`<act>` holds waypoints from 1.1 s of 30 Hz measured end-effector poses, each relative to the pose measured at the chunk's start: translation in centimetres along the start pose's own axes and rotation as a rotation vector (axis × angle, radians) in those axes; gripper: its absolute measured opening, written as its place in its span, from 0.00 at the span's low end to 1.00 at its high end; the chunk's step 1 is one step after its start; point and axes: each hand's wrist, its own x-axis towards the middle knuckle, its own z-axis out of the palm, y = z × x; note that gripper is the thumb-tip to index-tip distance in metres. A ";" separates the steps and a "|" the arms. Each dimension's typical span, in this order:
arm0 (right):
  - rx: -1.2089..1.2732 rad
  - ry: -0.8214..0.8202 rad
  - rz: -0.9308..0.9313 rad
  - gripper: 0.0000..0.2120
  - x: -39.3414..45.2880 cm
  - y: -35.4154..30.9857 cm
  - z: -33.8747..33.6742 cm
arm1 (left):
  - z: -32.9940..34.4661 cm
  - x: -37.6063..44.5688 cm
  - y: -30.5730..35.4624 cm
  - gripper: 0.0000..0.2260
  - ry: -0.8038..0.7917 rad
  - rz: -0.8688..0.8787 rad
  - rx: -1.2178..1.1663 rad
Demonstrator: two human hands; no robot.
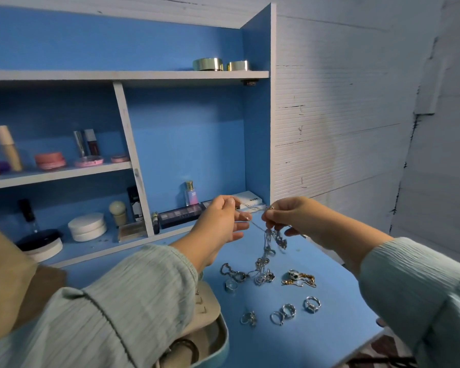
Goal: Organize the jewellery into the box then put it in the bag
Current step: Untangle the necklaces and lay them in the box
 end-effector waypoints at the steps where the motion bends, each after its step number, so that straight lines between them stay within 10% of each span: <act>1: 0.046 0.000 0.010 0.08 0.0 -0.2 -0.1 | 0.1 0.0 0.0 0.12 -0.008 -0.008 0.004; 6: 0.177 -0.010 0.001 0.09 -0.2 -1.4 -0.1 | 0.3 0.2 -0.1 0.09 -0.176 -0.126 0.018; 12: 0.201 0.024 -0.024 0.10 -0.1 -2.3 -0.3 | 0.2 0.3 -1.4 0.32 -0.317 -0.087 0.335; 33: -0.696 -0.032 -0.040 0.08 -0.4 -1.2 -0.8 | -2.8 -0.2 -0.4 0.10 -0.124 0.195 0.521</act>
